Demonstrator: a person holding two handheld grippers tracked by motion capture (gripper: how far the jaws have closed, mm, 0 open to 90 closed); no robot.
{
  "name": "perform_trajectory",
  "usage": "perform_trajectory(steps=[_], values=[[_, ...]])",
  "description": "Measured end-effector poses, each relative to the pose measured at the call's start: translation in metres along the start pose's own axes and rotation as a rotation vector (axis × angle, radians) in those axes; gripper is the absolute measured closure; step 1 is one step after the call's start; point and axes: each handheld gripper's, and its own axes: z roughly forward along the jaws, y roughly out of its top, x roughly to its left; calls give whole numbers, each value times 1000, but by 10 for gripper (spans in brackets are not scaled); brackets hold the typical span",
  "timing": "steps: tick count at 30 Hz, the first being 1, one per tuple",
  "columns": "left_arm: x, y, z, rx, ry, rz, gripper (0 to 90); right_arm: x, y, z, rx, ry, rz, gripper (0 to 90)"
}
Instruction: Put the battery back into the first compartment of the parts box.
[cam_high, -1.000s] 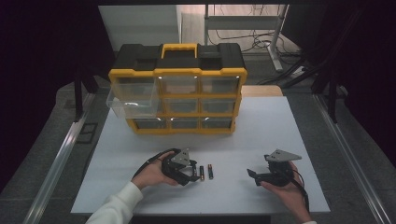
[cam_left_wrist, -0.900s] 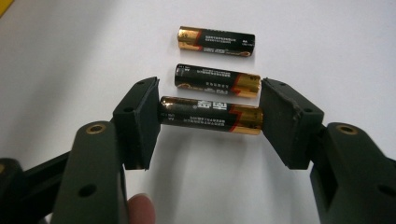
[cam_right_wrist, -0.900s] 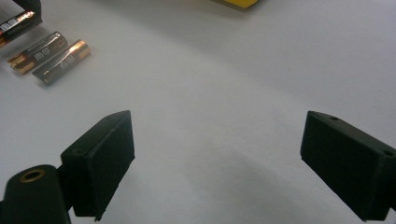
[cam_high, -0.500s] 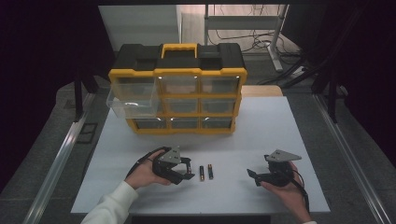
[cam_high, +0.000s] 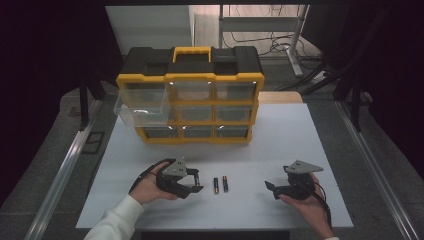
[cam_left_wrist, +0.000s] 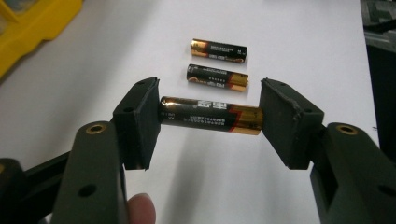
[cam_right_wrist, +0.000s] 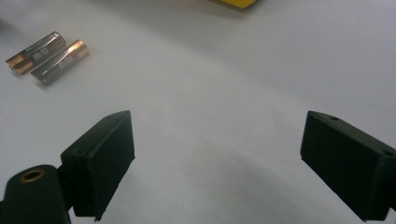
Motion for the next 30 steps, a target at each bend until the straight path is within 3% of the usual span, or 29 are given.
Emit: perform_trajectory(steps=[13, 30], values=[[3, -7, -23, -58, 50, -35, 405, 0, 0, 0, 0, -1, -3, 102], [3, -9, -50, -123, 115, -40, 405, 0, 0, 0, -1, -5, -1, 102]])
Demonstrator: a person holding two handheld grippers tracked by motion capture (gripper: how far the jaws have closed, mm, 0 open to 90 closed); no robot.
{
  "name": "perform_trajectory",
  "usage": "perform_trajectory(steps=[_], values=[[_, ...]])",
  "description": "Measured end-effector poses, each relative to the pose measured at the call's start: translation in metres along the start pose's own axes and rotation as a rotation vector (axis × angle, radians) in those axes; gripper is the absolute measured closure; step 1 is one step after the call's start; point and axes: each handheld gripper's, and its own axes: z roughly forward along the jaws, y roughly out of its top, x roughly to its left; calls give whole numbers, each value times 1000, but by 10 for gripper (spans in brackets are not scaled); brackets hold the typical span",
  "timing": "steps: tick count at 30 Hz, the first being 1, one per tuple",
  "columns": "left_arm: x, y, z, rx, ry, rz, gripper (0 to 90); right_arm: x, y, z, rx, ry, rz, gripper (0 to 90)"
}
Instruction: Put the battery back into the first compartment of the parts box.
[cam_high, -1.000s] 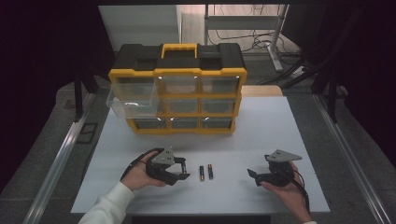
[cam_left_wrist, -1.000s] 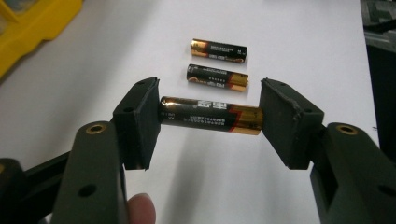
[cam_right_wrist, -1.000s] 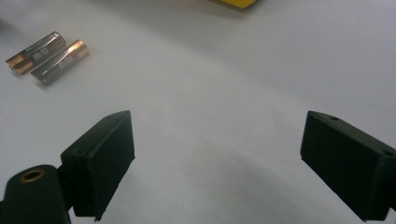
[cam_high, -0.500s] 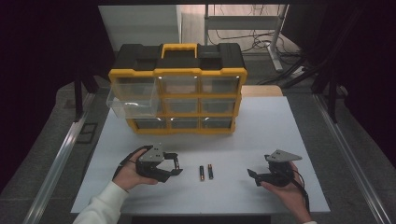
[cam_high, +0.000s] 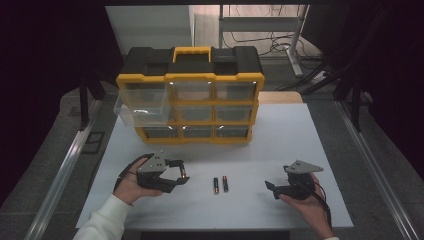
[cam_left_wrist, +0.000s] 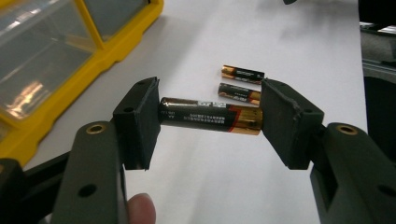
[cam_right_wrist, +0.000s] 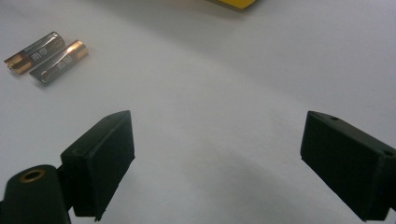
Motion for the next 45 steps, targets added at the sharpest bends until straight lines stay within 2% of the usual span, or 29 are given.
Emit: perform_trajectory(steps=[14, 31, 45], values=[[-1, 1, -16, -48, 25, -18, 405, 0, 0, 0, -1, 0, 0, 102], [1, 4, -23, -94, 23, -38, 405, 0, 0, 0, 0, -1, -1, 102], [2, 7, -35, -155, 30, -49, 405, 0, 0, 0, -2, -3, -1, 102]])
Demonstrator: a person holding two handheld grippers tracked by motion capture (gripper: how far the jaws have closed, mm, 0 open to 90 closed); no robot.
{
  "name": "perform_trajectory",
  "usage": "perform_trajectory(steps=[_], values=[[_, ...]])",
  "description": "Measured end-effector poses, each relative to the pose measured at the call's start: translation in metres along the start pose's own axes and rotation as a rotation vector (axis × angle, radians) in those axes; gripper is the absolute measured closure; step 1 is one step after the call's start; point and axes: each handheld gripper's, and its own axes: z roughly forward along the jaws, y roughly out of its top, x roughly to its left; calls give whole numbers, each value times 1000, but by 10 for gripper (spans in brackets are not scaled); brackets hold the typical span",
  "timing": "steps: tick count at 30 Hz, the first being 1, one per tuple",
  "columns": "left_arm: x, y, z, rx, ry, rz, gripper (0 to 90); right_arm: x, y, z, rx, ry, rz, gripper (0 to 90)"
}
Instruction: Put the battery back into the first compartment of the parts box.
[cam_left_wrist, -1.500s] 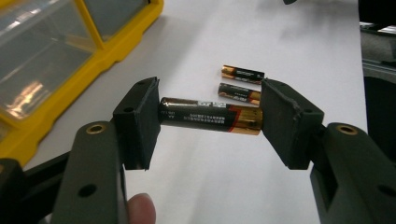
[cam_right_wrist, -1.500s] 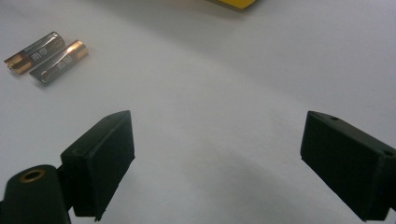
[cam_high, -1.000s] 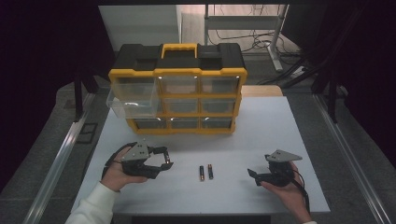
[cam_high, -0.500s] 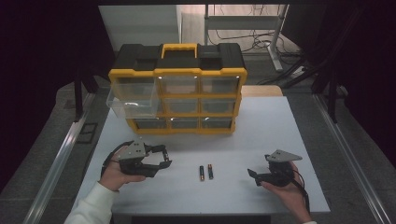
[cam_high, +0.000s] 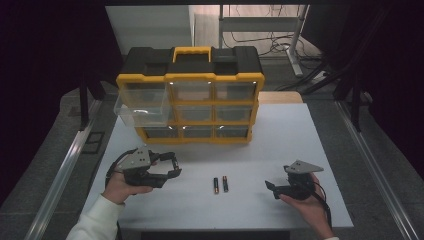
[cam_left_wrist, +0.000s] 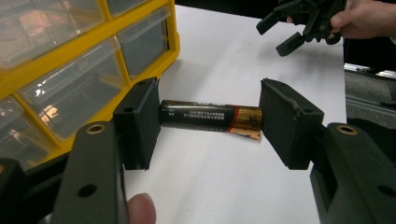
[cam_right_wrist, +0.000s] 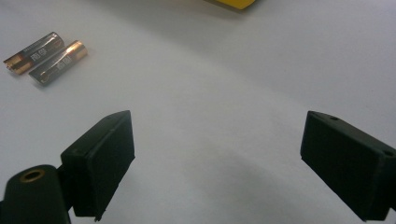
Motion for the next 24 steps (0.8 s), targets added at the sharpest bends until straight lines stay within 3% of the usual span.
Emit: perform_trajectory(steps=[24], values=[[1, 10, -18, -96, 24, -29, 405, 0, 0, 0, 0, 1, -1, 102]])
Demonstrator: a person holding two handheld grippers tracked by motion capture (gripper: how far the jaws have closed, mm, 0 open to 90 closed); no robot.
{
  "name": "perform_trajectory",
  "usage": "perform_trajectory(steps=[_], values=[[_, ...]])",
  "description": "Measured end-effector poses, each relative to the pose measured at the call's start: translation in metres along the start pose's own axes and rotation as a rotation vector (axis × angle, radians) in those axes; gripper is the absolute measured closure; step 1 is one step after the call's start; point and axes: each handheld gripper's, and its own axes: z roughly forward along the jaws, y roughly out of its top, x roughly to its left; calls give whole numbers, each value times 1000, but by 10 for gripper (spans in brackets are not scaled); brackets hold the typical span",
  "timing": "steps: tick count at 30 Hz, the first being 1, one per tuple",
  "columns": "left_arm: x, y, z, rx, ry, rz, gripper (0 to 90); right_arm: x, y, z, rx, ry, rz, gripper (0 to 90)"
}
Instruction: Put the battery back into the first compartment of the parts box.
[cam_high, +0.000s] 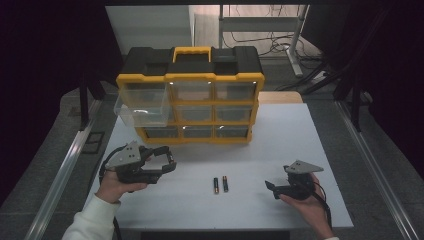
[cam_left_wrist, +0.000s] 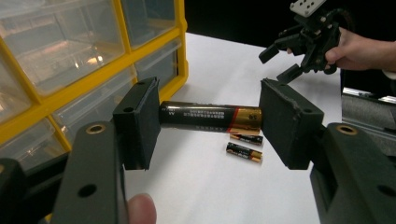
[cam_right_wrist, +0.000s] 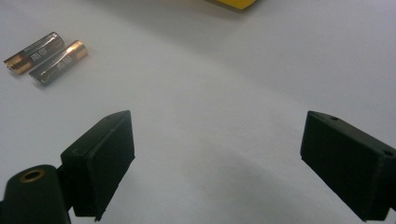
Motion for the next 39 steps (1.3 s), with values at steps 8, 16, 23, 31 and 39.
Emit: perform_trajectory(steps=[8, 16, 23, 31, 39], values=[[0, 4, -4, -30, -7, -8, 405, 0, 0, 0, 1, 0, -1, 102], [0, 8, -8, -57, -12, -19, 404, 0, 0, 0, 1, 0, -1, 102], [1, 11, -10, -70, -7, -21, 405, 0, 0, 0, 1, -2, -3, 102], [0, 15, -14, -90, -7, -22, 404, 0, 0, 0, 0, -3, -2, 102], [-1, 19, -17, -111, -11, -24, 405, 0, 0, 0, -1, -4, -1, 102]])
